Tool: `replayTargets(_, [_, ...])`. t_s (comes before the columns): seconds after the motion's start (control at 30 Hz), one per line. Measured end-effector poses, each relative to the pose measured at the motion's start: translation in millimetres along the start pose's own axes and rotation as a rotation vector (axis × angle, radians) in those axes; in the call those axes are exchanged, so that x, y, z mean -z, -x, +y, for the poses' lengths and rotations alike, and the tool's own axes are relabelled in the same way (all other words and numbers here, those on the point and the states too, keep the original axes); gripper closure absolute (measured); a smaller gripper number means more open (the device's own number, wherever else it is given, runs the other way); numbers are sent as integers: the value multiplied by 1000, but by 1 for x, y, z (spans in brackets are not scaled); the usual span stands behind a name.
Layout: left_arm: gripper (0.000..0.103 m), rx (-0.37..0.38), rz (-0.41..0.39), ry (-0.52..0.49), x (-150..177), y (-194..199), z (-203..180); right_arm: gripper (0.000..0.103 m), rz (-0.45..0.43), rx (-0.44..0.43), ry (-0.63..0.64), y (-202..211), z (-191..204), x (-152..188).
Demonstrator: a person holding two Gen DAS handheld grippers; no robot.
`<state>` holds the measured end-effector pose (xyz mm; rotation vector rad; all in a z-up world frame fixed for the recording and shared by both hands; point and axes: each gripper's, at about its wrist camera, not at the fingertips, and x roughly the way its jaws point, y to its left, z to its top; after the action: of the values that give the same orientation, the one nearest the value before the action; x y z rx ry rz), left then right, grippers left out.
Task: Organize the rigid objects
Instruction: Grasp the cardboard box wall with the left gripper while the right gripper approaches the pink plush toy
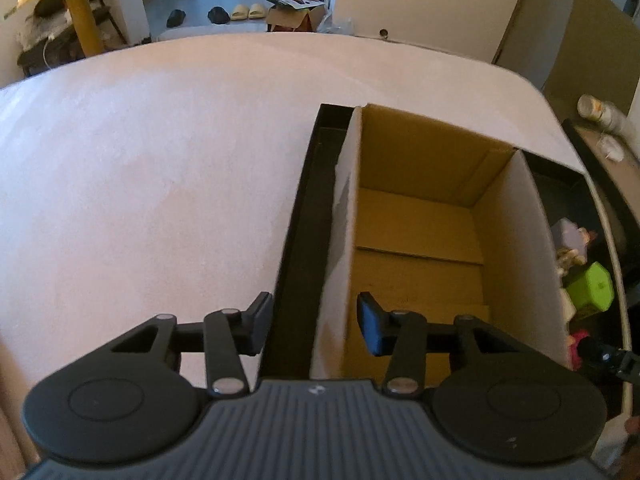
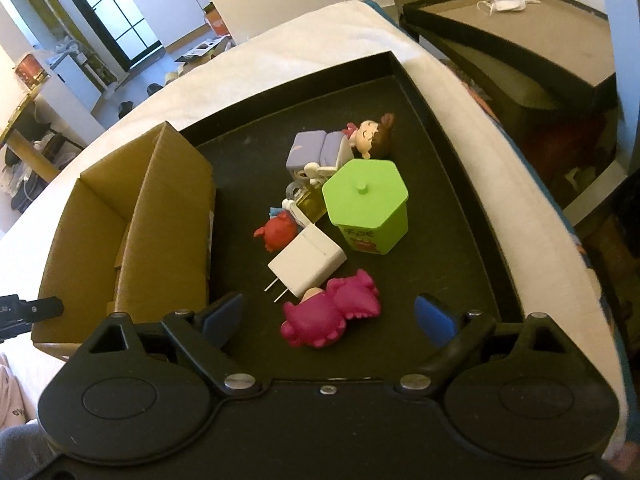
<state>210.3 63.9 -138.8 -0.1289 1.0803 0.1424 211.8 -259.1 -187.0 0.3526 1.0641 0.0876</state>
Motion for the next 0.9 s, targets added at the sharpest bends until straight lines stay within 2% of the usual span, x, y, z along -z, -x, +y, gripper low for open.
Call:
replayTargets(0.13, [70, 5, 21, 4, 2, -6, 2, 14, 18, 0, -32, -9, -5, 2])
replayTargets(0.27, [93, 37, 23, -15, 4, -4, -3, 14, 24, -4, -72, -13, -11, 2])
replayTargets(0.47, [94, 31, 4, -74, 9, 1, -9, 14, 18, -20, -98, -10, -14, 2])
replayTargets(0.6, [94, 31, 3, -74, 10, 1, -9, 14, 12, -32, -116, -7, -18, 3])
replayTargets(0.77, [94, 33, 1, -68, 16, 4, -6, 22, 28, -58, -139, -10, -20, 4])
replayTargets(0.9, [94, 28, -7, -70, 16, 2, -6, 24, 21, -49, -145, -13, -19, 6])
